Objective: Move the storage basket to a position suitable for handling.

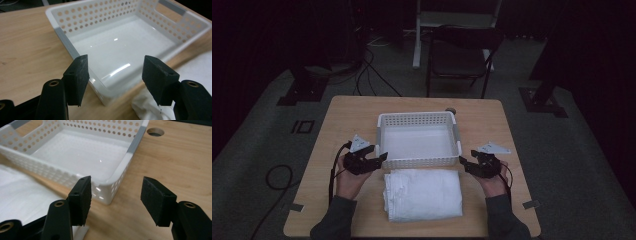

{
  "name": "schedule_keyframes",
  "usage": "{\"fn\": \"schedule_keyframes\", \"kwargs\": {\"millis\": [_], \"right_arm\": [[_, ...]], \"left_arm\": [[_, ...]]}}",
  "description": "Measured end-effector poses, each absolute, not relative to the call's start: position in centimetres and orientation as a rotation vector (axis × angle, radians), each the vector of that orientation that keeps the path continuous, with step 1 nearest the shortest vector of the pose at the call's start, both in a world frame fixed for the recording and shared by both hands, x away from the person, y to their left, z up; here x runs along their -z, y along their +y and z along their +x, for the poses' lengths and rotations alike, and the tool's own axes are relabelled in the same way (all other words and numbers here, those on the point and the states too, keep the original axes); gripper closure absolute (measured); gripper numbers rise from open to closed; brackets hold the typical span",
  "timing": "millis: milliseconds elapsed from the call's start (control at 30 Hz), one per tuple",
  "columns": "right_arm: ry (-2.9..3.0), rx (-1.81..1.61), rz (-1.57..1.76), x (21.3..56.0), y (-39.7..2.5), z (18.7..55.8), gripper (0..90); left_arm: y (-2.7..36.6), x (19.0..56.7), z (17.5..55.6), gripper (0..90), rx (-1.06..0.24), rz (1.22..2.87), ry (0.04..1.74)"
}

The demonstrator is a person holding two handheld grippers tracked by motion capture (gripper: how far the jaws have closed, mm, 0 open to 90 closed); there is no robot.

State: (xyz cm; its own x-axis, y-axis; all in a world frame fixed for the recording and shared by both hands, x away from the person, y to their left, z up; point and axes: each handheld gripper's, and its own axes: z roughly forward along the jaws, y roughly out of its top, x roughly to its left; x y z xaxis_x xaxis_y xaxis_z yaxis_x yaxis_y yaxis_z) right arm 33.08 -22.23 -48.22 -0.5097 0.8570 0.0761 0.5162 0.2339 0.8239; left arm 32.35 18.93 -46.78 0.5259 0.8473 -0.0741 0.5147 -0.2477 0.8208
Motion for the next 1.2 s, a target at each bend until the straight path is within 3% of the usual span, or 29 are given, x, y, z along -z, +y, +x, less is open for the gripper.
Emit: {"fn": "schedule_keyframes", "kwargs": {"millis": [733,967,1200], "right_arm": [[2.294,-1.177,1.157,50.8,-20.5,27.4,40.3],[2.351,-1.158,1.124,51.5,-19.8,26.6,40.1],[2.422,-1.142,1.134,52.8,-19.0,27.4,50.1]], "left_arm": [[15.9,49.1,26.1,35.9,-0.424,1.937,1.105],[14.4,51.0,24.6,35.9,-0.428,2.026,1.115],[14.4,52.2,25.0,36.4,-0.424,2.038,1.139]]}}
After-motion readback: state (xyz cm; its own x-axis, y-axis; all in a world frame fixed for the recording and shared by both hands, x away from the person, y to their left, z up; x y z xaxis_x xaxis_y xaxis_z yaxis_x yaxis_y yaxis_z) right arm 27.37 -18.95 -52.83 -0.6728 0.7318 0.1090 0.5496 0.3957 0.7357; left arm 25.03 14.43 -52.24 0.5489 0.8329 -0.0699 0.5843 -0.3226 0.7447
